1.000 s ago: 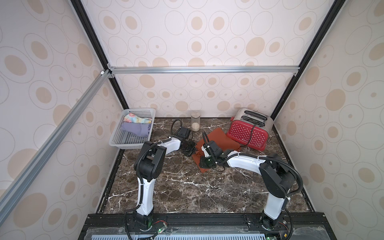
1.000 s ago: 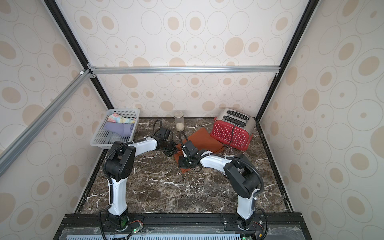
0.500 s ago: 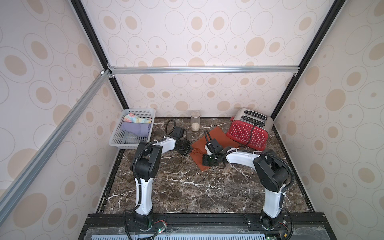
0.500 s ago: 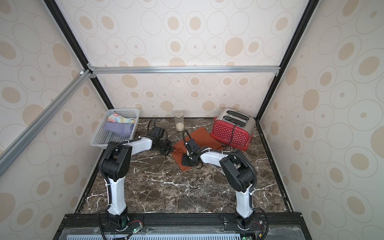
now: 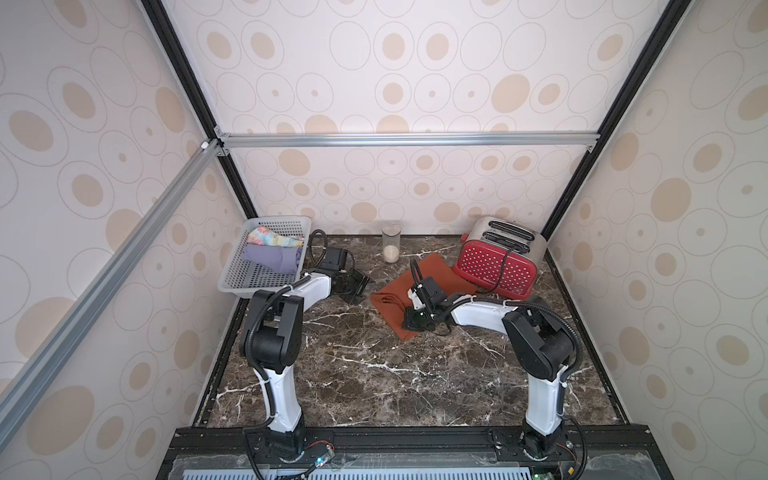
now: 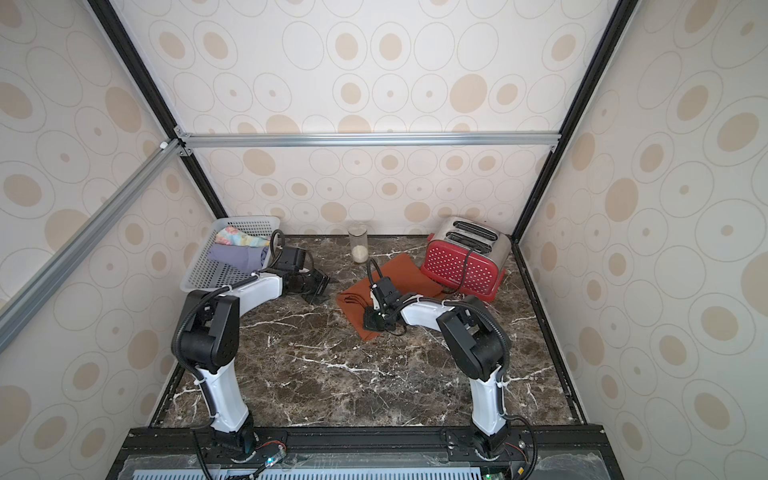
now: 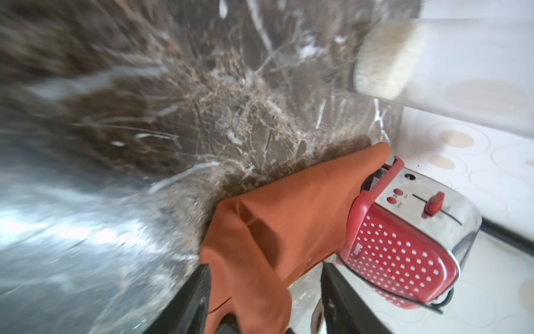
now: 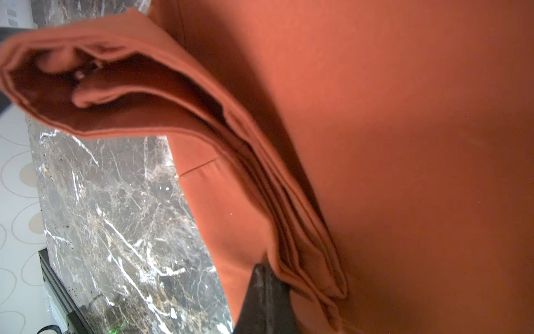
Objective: Roll up the skirts
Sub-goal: Roll the skirt at the center of the board.
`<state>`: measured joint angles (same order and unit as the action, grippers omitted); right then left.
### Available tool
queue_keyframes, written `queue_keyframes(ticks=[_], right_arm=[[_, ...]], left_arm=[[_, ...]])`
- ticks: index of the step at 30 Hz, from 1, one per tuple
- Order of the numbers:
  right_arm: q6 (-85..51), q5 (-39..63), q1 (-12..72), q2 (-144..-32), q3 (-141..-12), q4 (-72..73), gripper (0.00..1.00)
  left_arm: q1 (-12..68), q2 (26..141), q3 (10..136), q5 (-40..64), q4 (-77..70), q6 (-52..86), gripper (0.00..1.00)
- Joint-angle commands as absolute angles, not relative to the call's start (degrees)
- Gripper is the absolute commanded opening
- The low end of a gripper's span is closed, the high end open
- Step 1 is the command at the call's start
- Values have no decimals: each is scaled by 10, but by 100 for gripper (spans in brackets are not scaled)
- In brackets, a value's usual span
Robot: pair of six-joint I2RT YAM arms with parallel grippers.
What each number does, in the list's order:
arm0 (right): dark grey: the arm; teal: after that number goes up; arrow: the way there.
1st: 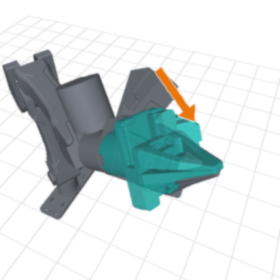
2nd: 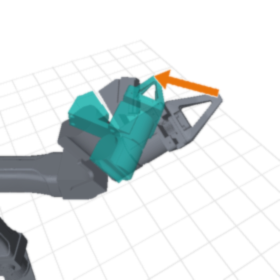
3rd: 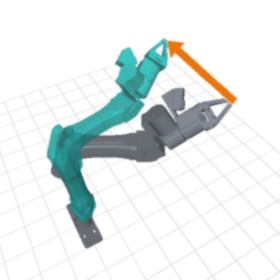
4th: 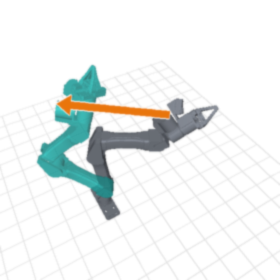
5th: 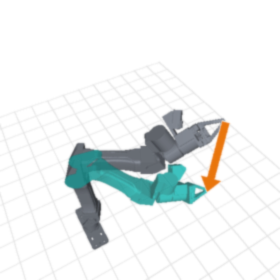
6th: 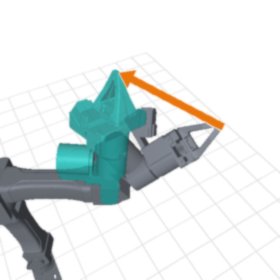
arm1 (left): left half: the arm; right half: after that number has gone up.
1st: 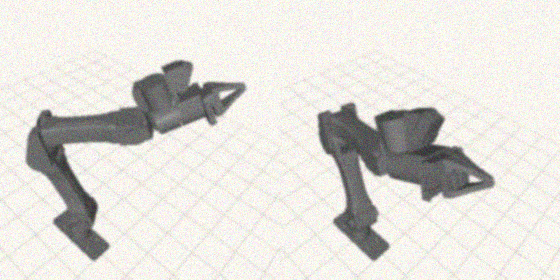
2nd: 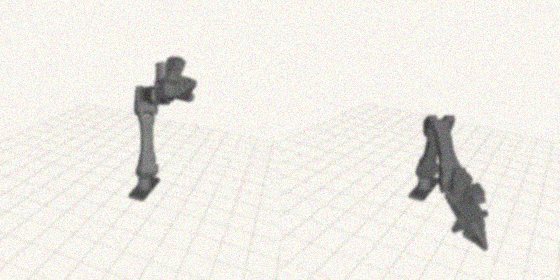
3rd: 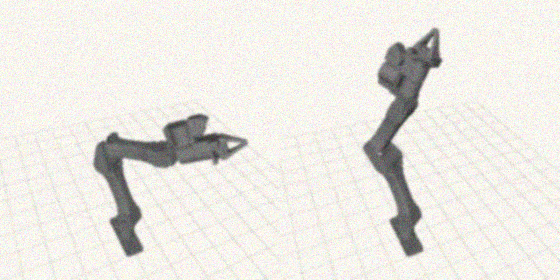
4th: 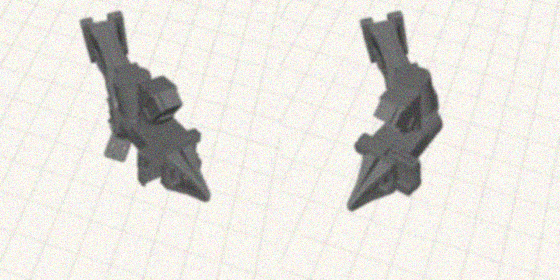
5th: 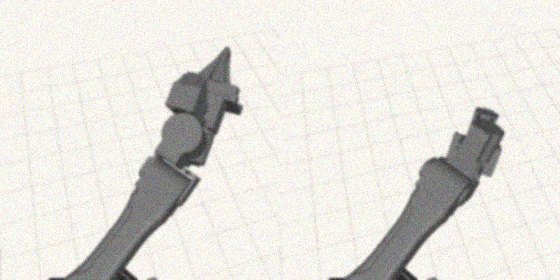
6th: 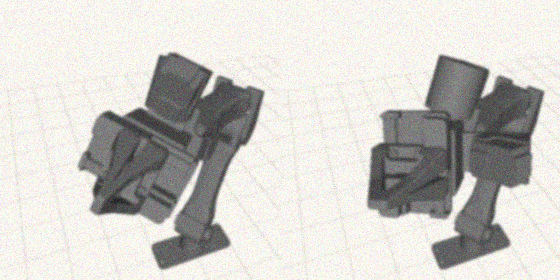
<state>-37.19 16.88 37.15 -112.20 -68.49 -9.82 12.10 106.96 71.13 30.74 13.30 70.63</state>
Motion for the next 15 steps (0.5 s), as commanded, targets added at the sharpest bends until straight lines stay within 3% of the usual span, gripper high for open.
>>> queue_keyframes(ticks=[1, 5, 10, 15], right_arm=[[-360, 157, 366, -1143, -676, -145, 0], [-353, 164, 362, -1152, -687, -149, 0], [-349, 164, 360, -1152, -694, -150, 0], [-341, 166, 358, -1159, -706, -164, 0]], left_arm=[[121, 1015, 666, 269, 176, 601, 61], [149, 1005, 632, 287, 165, 565, 47], [204, 1049, 661, 301, 138, 570, 17], [207, 1105, 716, 289, 129, 589, 15]])
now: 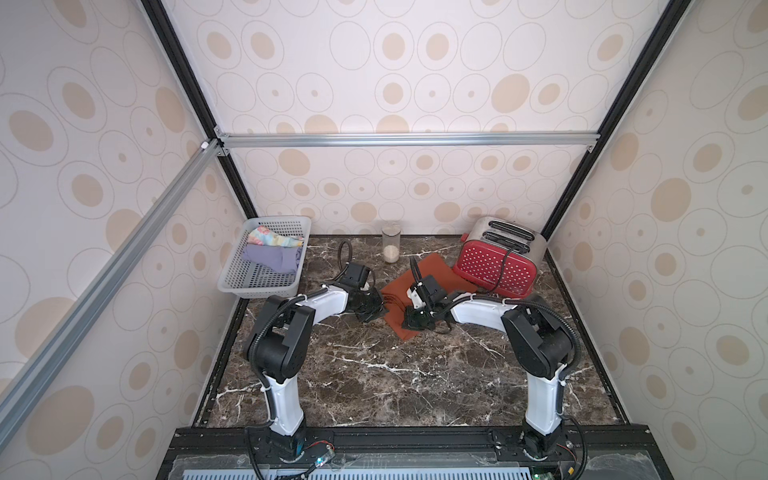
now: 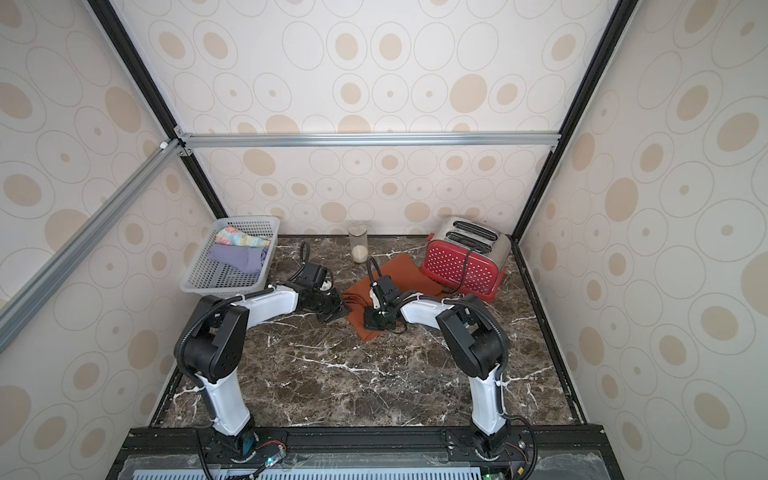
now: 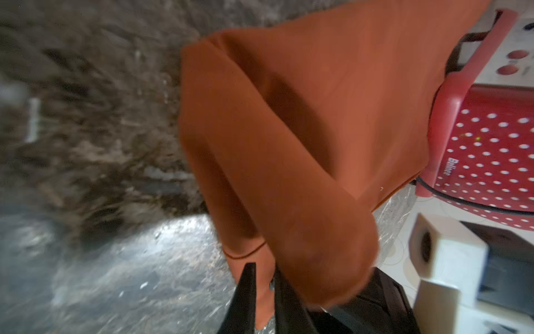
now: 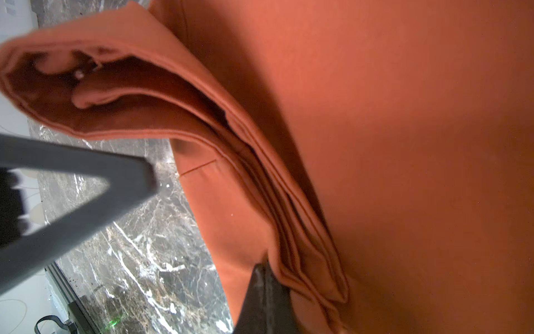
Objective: Roll up the skirts
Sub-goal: Roll the skirt at the center of the board.
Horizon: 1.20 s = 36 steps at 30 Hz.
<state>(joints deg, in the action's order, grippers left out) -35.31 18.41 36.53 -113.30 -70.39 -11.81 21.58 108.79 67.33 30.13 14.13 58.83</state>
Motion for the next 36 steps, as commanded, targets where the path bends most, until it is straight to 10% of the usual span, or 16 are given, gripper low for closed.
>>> queue_keyframes(ticks=[1, 15, 27, 36], right_arm=[[-339, 165, 358, -1160, -707, -166, 0], [-301, 141, 355, -1149, -714, -199, 3], [-208, -30, 442, -1025, -661, -130, 65], [-69, -258, 538, -1121, -736, -202, 81]], left_arm=[[207, 1123, 735, 287, 135, 590, 15], [208, 1282, 925, 290, 183, 604, 14], [208, 1287, 916, 279, 197, 607, 15], [208, 1283, 927, 284, 212, 604, 16]])
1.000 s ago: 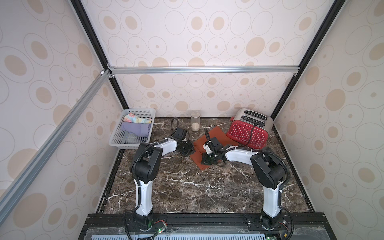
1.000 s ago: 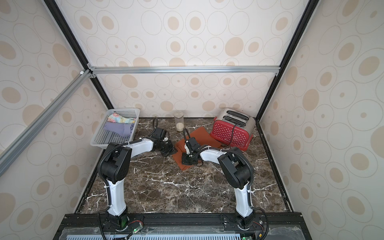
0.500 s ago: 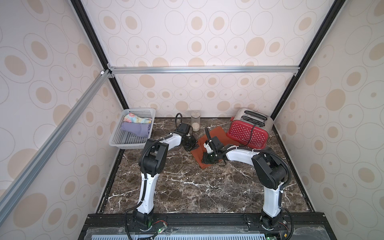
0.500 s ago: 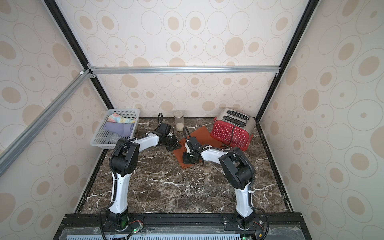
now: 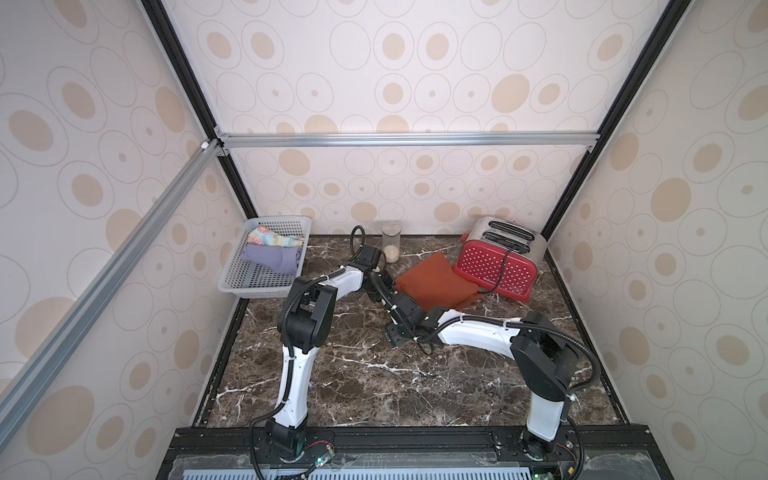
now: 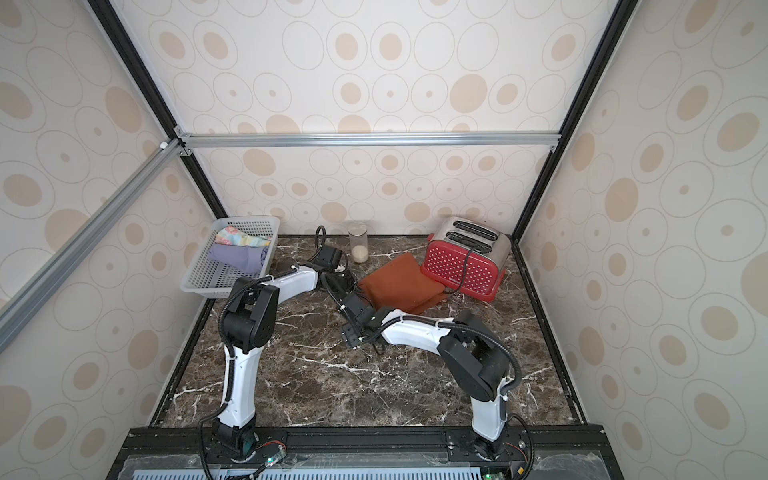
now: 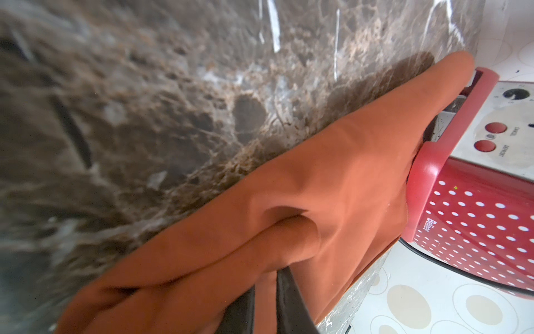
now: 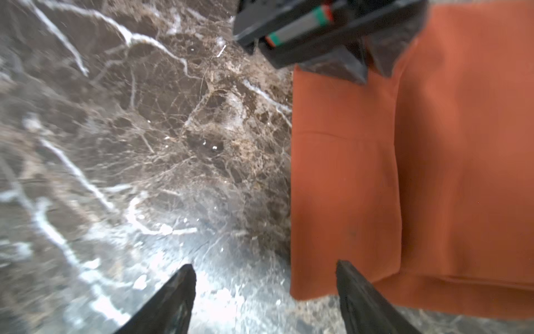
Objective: Roll up the skirts
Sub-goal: Roll the skirt at the center of the board.
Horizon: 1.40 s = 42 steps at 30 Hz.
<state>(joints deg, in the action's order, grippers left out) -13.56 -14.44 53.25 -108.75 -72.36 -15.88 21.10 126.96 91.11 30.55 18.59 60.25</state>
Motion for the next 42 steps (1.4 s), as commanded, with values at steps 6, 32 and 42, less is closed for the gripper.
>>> queue_keyframes(ticks=[6, 32, 42], right_arm=[[-43, -334, 543, -1184, -773, -211, 83], [-316, 245, 489, -1098, -718, -102, 0], [-395, 411, 451, -1095, -608, 57, 0]], left_arm=[[208, 1282, 933, 291, 217, 605, 18], [131, 998, 772, 221, 288, 513, 99], [131, 838, 535, 224, 239, 478, 99]])
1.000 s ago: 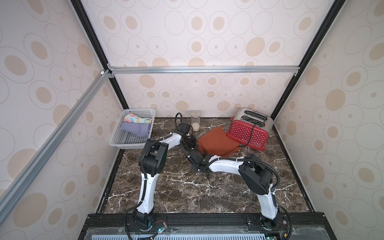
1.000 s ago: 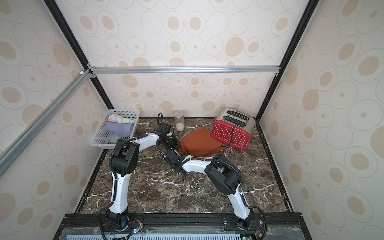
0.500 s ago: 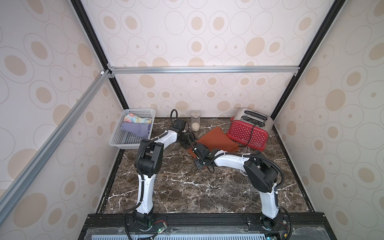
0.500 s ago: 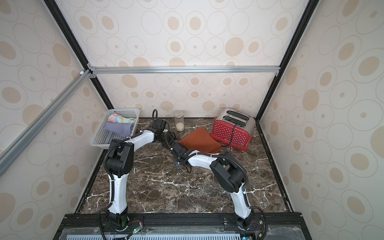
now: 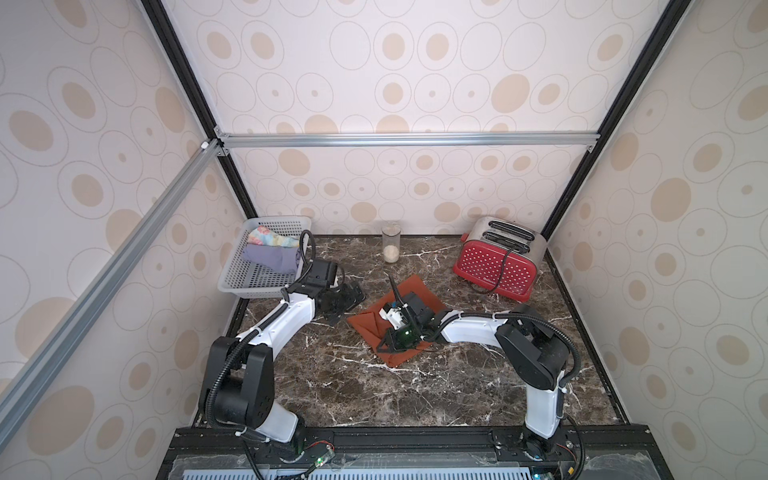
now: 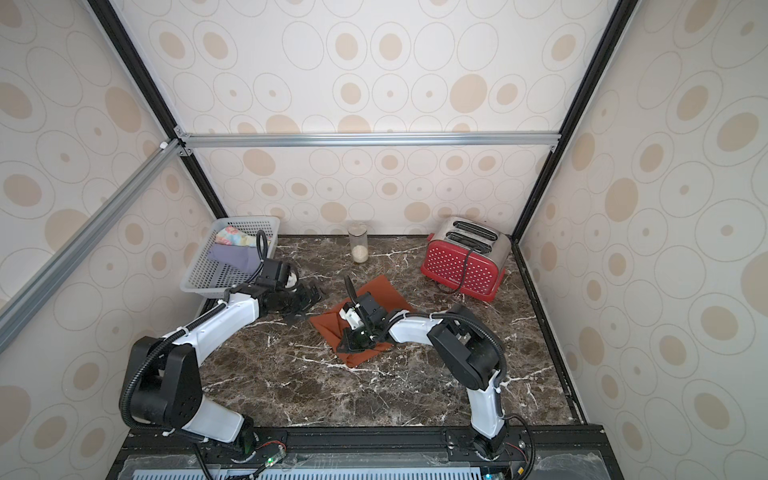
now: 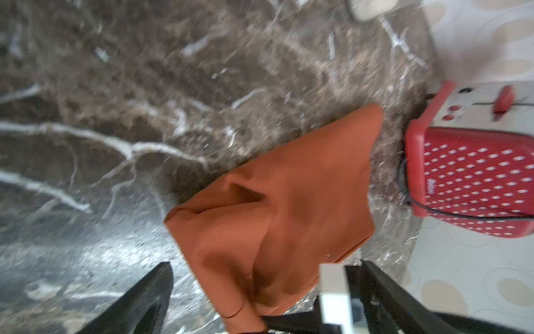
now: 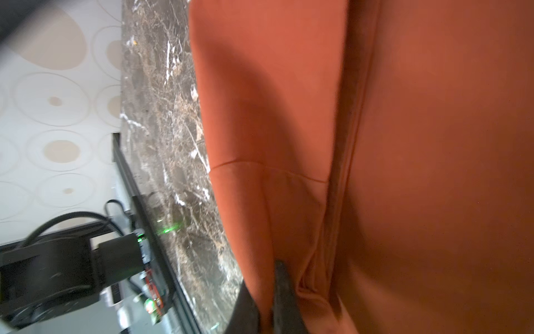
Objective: Roll up the skirts
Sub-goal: Roll the skirt at the center of the board.
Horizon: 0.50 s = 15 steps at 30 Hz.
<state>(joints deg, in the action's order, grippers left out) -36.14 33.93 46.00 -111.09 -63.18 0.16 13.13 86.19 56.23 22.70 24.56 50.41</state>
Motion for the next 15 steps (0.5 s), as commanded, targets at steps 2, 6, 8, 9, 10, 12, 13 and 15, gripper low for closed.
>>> queue_keyframes(ticks=[2, 6, 8, 9, 10, 12, 13, 15], right_arm=[[-408, 428, 445, -1091, -590, 80, 0], [-409, 449, 442, -1083, -568, 97, 0], [-405, 459, 441, -1079, -562, 99, 0], [-401, 463, 441, -1077, -562, 97, 0], [-395, 465, 440, -1073, -560, 93, 0], [-386, 466, 438, -1065, -557, 87, 0], [-386, 467, 436, -1059, -553, 90, 0], [-388, 472, 434, -1053, -546, 99, 0]], left_arm=[[133, 831, 518, 224, 244, 475, 99], [153, 857, 532, 225, 257, 455, 99], [182, 890, 591, 175, 330, 417, 99], [195, 900, 609, 148, 352, 403, 99], [206, 914, 620, 130, 359, 395, 99], [208, 934, 623, 123, 388, 393, 99], [208, 941, 624, 107, 399, 394, 99], [208, 940, 608, 98, 393, 395, 99]])
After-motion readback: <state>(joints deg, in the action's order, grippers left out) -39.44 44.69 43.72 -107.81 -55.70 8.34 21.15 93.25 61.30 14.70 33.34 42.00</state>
